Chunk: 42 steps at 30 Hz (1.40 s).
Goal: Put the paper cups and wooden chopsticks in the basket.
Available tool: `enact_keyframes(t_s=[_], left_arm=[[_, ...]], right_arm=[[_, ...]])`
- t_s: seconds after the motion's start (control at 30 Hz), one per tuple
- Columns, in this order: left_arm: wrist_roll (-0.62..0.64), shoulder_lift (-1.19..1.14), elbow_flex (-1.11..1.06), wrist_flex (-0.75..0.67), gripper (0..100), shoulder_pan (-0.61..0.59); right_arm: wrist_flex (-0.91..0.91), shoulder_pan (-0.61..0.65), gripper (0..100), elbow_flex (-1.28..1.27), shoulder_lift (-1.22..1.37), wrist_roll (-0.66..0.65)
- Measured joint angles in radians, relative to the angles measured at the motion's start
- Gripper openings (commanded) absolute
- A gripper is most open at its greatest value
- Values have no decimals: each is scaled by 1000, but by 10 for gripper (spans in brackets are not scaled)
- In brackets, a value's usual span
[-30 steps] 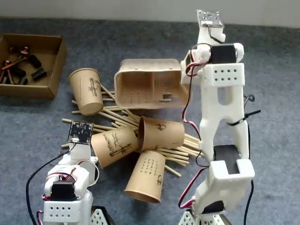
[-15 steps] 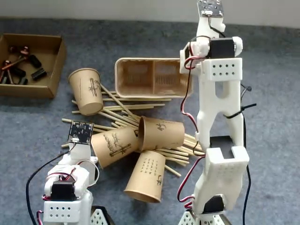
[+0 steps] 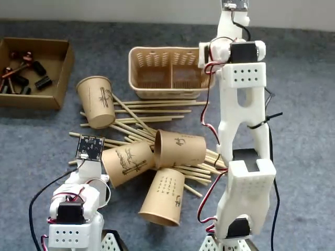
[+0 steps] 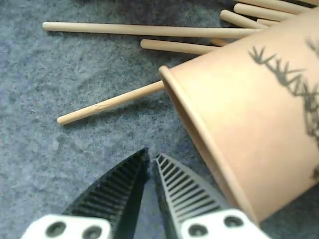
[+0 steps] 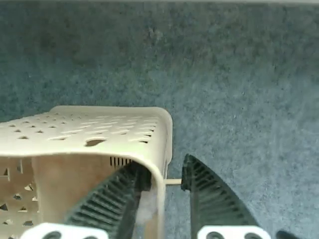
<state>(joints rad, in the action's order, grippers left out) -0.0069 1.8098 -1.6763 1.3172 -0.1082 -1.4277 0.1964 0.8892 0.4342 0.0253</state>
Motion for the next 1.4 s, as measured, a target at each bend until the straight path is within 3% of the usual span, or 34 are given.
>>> enact_keyframes(t_s=[0.73,0.9,1.23,1.4], left_arm=[[0,0,0,0,7,0],[0,0,0,0,7,0],[0,0,0,0,7,0],[0,0,0,0,7,0]], right_arm=[[49,61,108,-58,0,0],[49,60,7,-117,0,0],[121,64,5,-114,0,-141],[44,61,5,-112,0,-146]])
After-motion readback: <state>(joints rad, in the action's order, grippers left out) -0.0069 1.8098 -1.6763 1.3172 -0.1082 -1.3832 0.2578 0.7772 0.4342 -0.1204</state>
